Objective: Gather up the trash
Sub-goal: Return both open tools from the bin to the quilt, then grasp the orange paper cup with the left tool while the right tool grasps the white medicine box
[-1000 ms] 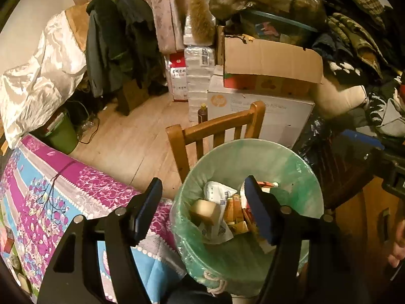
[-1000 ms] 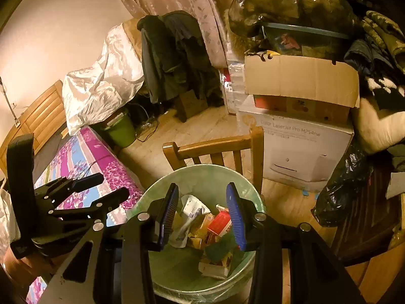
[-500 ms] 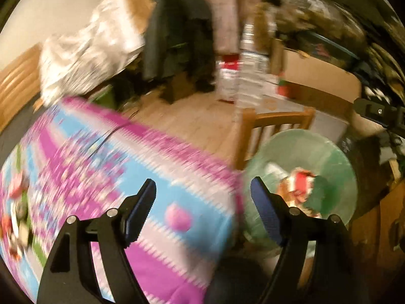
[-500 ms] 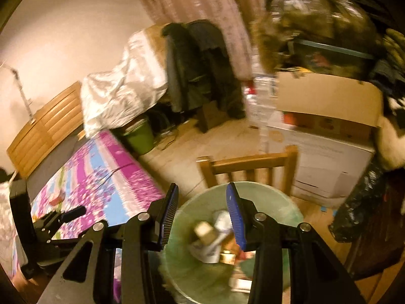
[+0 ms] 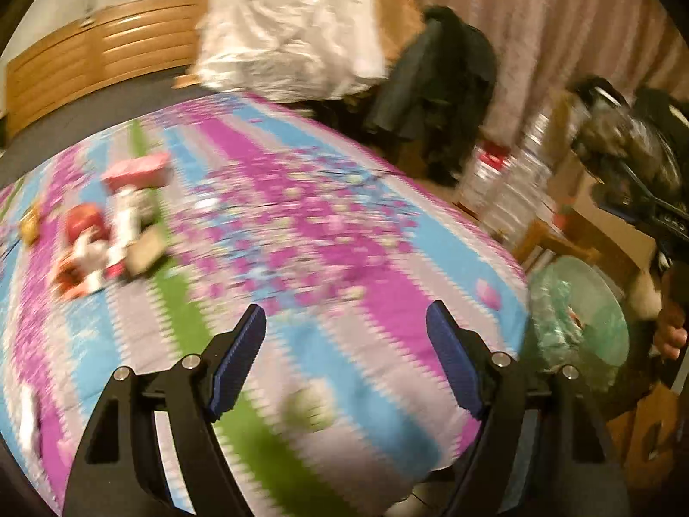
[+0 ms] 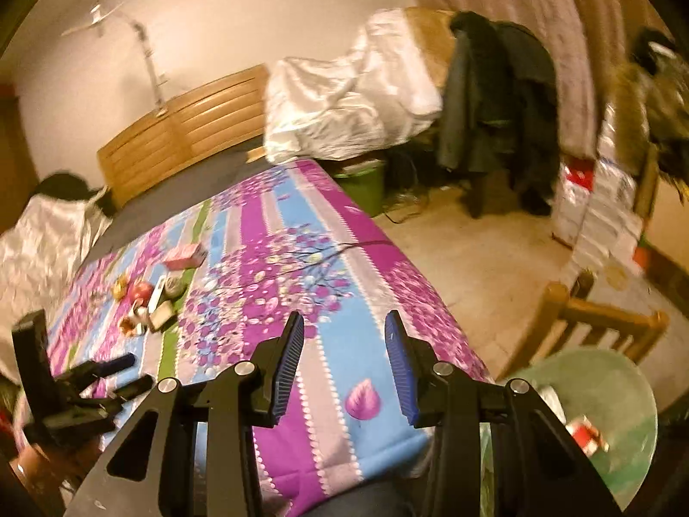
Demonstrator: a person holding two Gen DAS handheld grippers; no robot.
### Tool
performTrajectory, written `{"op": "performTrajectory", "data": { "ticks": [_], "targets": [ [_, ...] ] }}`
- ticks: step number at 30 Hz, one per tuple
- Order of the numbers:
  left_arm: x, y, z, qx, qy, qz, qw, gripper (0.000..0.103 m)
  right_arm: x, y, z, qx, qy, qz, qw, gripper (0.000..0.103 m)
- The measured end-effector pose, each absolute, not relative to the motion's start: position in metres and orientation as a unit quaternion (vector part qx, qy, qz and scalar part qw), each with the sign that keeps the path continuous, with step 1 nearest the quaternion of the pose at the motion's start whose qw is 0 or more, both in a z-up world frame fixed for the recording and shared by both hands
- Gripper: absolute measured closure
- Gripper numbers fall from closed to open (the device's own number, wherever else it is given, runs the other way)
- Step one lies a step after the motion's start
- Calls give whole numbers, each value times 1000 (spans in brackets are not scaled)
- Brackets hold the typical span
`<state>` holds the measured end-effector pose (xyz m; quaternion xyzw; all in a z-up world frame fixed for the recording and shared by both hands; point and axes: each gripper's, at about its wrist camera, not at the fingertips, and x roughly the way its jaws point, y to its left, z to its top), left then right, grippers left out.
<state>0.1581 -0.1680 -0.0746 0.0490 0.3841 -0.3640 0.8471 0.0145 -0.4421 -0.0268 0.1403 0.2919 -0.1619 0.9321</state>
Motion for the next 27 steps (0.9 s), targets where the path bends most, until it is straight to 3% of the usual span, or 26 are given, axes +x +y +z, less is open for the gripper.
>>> {"op": "performTrajectory", "data": {
  "ticks": [9,15,19,27],
  "targets": [
    [205,-79,-78,43,385,-252,887,29,-17,-497,84,116,222,-172,953,62],
    [227,-55,-52,73,347,-253,900,29,-1,-491,132,85,198,-136,967,43],
    [249,-42,-46,120,341,-266,893,29,56,-459,112,87,231,-67,967,42],
    [308,-16,-83,242,373,-317,838,29,231,-357,-4,142,362,103,916,32]
  ]
}}
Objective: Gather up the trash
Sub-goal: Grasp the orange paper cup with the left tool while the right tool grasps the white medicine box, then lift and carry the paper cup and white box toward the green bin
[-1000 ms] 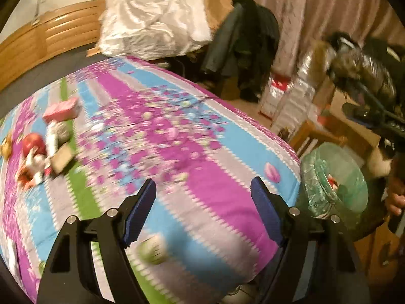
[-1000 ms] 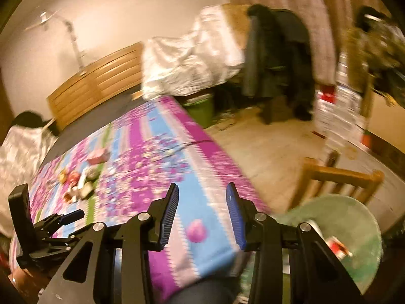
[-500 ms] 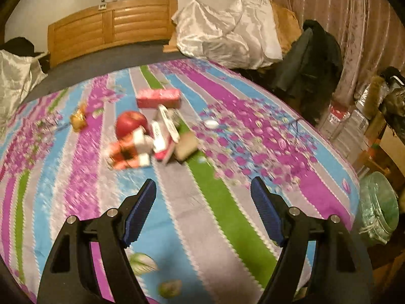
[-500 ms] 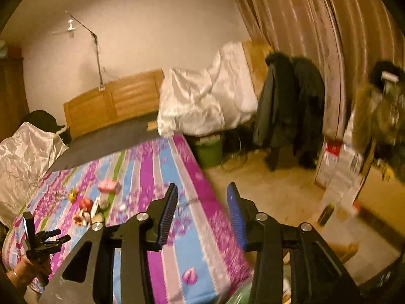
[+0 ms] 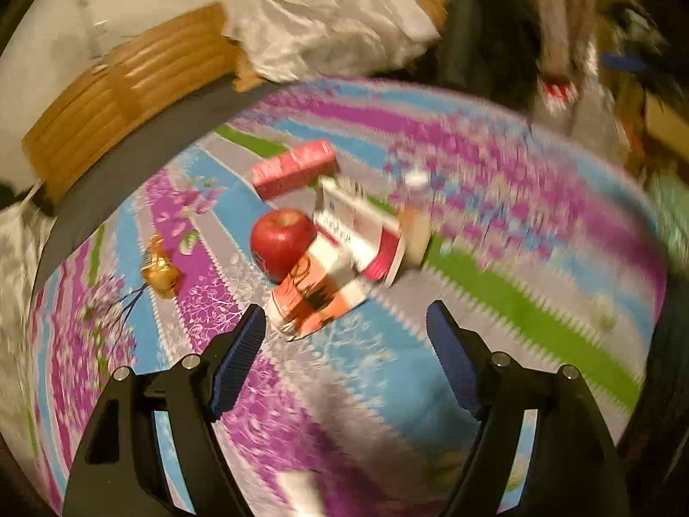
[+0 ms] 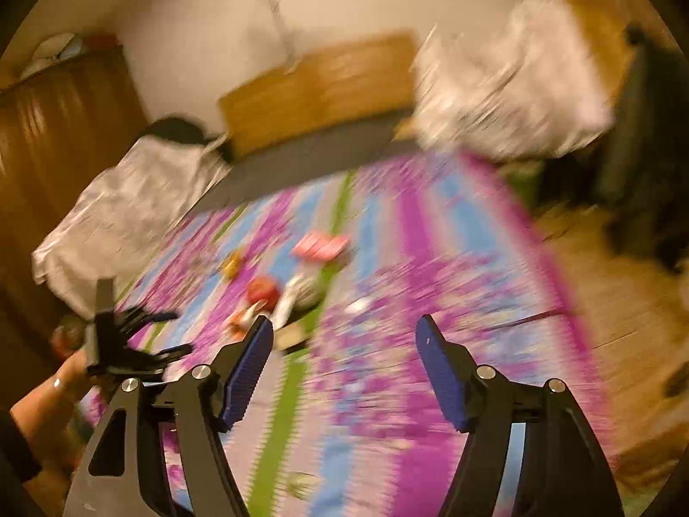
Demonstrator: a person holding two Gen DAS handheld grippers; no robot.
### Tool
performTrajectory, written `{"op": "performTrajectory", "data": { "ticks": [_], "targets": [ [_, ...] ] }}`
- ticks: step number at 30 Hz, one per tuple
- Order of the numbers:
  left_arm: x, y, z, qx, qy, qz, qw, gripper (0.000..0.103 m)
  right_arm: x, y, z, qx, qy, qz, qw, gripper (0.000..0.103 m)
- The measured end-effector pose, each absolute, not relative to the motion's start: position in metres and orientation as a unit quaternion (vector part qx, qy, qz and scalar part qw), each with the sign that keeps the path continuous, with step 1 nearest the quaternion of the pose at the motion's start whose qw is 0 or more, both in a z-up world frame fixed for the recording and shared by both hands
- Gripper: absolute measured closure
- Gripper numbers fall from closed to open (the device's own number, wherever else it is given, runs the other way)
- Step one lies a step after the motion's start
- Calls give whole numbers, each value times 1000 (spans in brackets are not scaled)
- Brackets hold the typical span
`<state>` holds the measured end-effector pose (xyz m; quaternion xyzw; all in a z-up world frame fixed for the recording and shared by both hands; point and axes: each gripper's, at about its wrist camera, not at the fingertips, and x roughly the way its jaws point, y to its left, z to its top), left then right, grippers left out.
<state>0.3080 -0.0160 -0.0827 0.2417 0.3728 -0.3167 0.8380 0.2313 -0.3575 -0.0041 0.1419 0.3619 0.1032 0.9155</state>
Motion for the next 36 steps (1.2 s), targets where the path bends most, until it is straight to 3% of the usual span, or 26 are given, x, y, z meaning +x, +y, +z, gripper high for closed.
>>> {"op": "performTrajectory", "data": {
  "ticks": [7,15,16,18,19,24,36],
  "targets": [
    [367,-16,-127,262,375,-361,812,29,366,-263,-101,164,466,187,849,28],
    [401,-24,-166,273,379,-399,789,29,457,-216,-175,190,533,184,804,28],
    [402,-26,-169,271,378,-407,786,29,463,-213,-180,194,537,185,800,33],
    [403,-29,-171,264,380,-415,783,39,475,-206,-193,195,548,184,793,57],
    [404,-28,-171,256,386,-424,778,45,479,-203,-196,193,550,183,791,75],
    [396,-20,-165,243,403,-407,783,63,468,-192,-187,185,519,194,812,79],
    [319,47,-76,125,365,-383,839,63,377,-218,-81,212,418,222,855,79]
  ]
}}
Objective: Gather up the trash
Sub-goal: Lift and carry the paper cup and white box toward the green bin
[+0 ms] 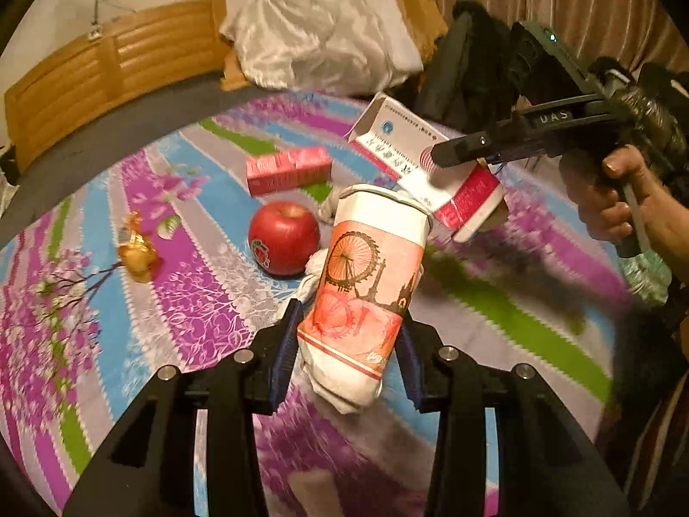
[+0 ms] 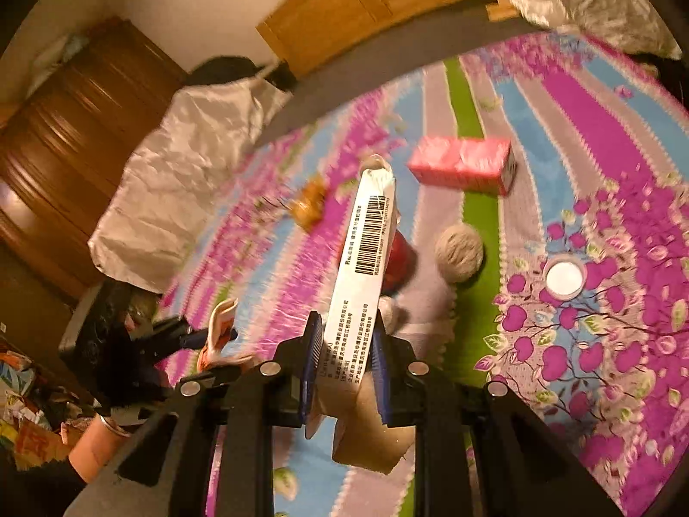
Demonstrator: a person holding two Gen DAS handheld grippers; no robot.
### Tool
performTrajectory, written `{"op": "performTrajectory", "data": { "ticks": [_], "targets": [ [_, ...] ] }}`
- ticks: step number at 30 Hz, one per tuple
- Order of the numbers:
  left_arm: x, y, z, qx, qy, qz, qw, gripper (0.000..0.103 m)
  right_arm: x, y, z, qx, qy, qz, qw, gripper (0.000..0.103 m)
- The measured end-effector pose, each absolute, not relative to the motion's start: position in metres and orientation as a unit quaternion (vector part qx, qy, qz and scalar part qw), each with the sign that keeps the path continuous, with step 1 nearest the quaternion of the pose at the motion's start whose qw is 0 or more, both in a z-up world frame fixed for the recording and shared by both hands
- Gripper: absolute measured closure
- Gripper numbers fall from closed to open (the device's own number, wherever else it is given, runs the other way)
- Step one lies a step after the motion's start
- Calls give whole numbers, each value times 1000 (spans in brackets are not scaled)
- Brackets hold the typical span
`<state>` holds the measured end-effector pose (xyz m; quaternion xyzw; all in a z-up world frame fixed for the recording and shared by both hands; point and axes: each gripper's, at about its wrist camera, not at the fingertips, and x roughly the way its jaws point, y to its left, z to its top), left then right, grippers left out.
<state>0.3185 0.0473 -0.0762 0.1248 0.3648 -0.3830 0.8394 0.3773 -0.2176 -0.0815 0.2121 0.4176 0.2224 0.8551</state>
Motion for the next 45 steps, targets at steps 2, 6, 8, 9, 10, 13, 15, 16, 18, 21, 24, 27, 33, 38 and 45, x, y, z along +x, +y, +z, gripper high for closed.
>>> {"op": "performTrajectory", "data": {
  "ticks": [2,6,8,9,10,13,15,16,18,21,24,27,33,38,45],
  "targets": [
    [300,50,-60,122,349,-380,848,63,356,-223,-59,205,399,219,867,79],
    [278,44,-37,121,333,-357,865,62,311,-244,-21,217,358,223,880,79],
    [269,40,-25,117,322,-343,875,62,280,-264,-2,242,331,225,884,79],
    [266,39,-20,113,318,-336,879,62,266,-276,7,257,316,224,885,79],
    [263,36,-14,106,317,-329,883,62,250,-290,17,270,301,223,887,79],
    [250,23,-1,89,312,-320,890,62,208,-320,34,295,271,217,890,79],
    [240,8,6,86,310,-319,891,62,175,-341,44,311,253,214,891,79],
    [235,2,8,86,309,-322,891,62,161,-350,47,321,246,213,889,79],
    [224,-20,15,89,306,-332,888,62,128,-372,53,356,227,209,882,79],
    [203,-52,18,104,291,-350,884,62,94,-400,55,422,209,198,860,79],
    [190,-76,20,100,292,-369,876,62,70,-425,52,492,192,192,827,79],
    [176,-96,21,114,284,-372,876,62,68,-426,45,510,197,199,813,79],
    [148,-73,9,97,305,-352,880,61,120,-358,-31,409,324,185,833,79],
    [140,-34,-24,88,360,-310,875,61,158,-291,-128,244,463,158,838,79],
    [140,2,-48,56,393,-281,874,61,194,-262,-154,133,513,121,839,72]
  ]
}}
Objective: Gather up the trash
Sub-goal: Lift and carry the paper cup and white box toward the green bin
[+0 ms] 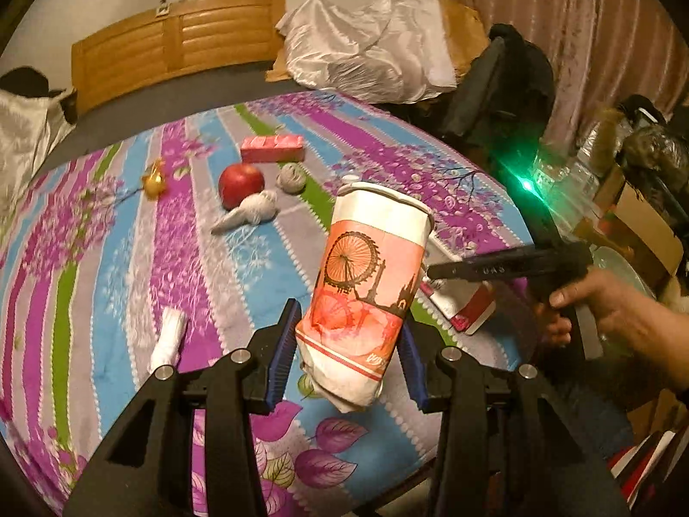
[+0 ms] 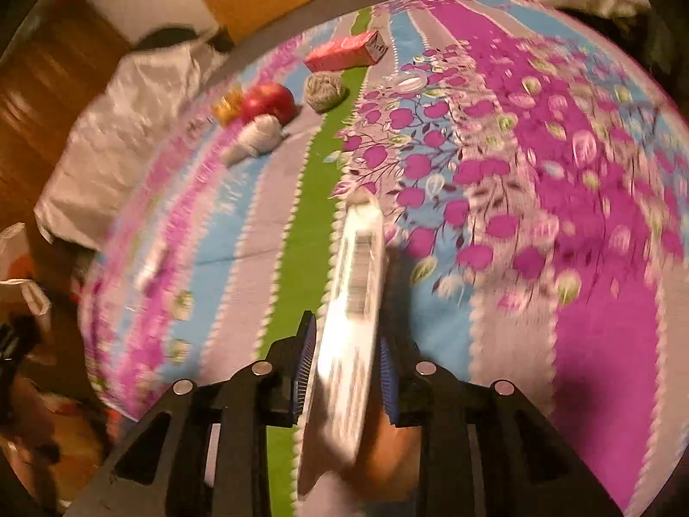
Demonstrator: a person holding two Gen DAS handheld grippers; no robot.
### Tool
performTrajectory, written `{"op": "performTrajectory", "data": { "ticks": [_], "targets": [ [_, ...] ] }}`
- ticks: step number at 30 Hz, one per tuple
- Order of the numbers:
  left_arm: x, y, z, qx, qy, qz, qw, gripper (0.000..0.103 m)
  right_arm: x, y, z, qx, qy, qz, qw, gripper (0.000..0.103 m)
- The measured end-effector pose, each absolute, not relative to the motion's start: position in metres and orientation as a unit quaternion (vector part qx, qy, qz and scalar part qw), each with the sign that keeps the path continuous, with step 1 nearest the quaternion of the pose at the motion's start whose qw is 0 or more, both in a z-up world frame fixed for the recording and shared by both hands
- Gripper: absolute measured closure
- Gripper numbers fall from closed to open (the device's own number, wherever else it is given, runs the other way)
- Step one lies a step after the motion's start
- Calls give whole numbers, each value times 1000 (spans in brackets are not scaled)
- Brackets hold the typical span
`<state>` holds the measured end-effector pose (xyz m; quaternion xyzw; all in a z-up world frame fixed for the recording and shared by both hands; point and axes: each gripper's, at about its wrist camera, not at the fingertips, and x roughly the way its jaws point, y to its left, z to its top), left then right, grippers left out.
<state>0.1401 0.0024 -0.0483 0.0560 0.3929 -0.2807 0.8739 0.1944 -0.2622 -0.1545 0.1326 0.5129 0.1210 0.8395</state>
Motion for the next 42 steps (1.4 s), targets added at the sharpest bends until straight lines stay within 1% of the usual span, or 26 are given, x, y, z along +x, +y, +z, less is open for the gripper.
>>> {"op": "performTrajectory", "data": {
  "ticks": [1,2,3,5,10,14,17,21,26,31,36,42],
  "targets": [
    [142,3,-50,53,395,-280,873,61,200,-254,-149,98,513,117,845,73],
    [143,2,-51,52,396,-281,873,61,204,-251,-145,77,516,112,846,81],
    [144,1,-52,51,396,-281,872,61,212,-247,-142,65,517,113,846,83],
    [144,-4,-49,51,393,-284,873,61,216,-246,-119,73,494,130,857,83],
    [148,-16,-33,52,372,-285,882,61,206,-266,-44,145,409,158,887,83],
    [155,-31,-18,48,362,-283,887,61,164,-295,29,180,325,141,918,83],
    [155,-50,-4,55,347,-297,888,61,112,-314,76,145,271,98,947,83],
    [153,-86,10,73,335,-319,883,61,39,-343,114,121,229,24,965,83],
    [140,-150,32,95,314,-369,869,61,-36,-381,133,103,211,-80,969,83],
    [123,-215,54,103,287,-417,856,61,-108,-429,139,108,193,-189,957,83],
    [101,-279,69,112,263,-456,843,61,-161,-465,139,111,175,-261,943,83],
    [74,-344,73,142,252,-505,813,61,-216,-502,137,117,165,-331,922,83]
  ]
}}
